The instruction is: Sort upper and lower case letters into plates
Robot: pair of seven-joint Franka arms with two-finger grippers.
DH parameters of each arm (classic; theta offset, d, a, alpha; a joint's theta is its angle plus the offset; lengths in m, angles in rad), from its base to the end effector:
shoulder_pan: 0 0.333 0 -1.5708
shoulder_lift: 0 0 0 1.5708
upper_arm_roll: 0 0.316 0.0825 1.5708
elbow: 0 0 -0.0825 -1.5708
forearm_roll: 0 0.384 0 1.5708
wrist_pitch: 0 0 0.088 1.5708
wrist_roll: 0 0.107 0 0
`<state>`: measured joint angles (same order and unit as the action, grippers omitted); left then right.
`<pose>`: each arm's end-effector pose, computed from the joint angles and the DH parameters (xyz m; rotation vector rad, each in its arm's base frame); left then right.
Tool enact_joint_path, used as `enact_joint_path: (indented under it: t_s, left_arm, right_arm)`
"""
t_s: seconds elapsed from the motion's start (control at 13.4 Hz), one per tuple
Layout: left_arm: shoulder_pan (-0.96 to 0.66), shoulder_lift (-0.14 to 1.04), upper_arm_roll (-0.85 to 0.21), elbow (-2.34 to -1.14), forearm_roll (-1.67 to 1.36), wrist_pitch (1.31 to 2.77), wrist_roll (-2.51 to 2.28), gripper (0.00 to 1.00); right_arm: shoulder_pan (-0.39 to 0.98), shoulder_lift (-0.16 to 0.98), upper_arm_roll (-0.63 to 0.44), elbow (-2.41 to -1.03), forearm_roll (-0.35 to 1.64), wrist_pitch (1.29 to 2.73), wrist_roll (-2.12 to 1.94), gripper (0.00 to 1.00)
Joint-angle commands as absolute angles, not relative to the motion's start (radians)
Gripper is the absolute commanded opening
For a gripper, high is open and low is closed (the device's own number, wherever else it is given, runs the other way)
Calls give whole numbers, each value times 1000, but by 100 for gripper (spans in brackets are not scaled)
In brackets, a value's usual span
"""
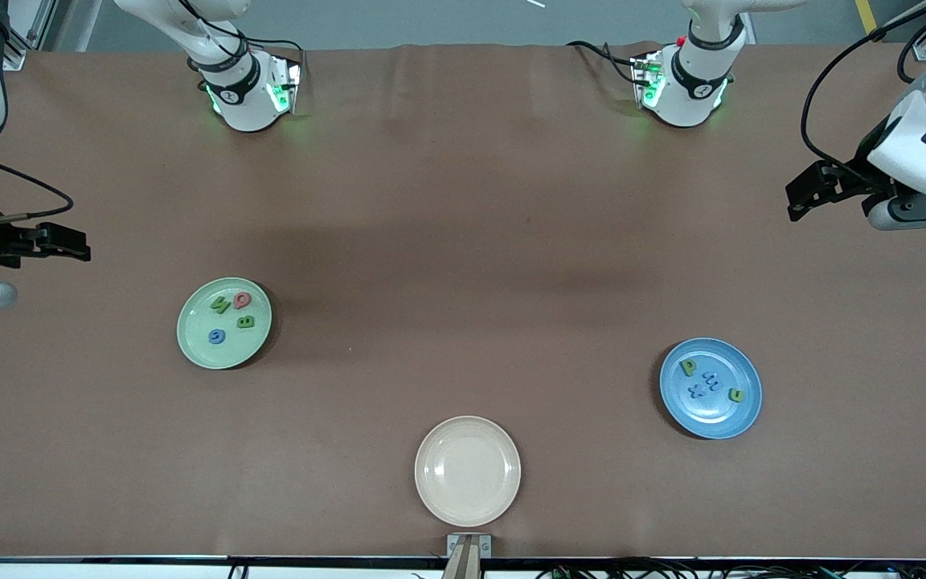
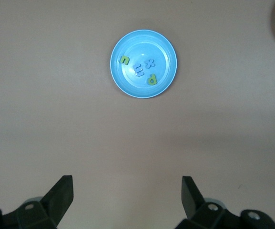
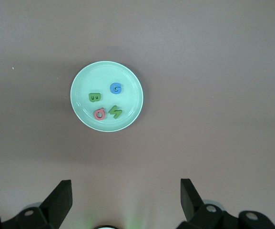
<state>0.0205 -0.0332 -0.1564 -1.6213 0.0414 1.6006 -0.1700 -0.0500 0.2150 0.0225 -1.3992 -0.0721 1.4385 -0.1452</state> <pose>0.5421 -0.0712 0.6214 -3.0968 -0.0514 -0.0295 0.6027 -0.0265 0.5694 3.0721 0.1759 -0.2789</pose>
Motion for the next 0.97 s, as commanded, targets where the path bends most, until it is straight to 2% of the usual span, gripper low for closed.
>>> enact_joint_path:
  t_s: [0.0,0.15,0.89]
  left_arm:
    - [23,-41,-153,-1615,37,1598,-153,100]
    - [25,-40,-152,-1608,37,1598,-150,100]
    - [28,-38,-150,-1592,37,1595,-143,100]
  right_arm:
    - [-14,105,-15,-1534,-60,1498,-156,100]
    - [-12,49,-15,-1600,-60,1540,-156,100]
    - [-14,-64,-37,-1698,-18,1572,-149,100]
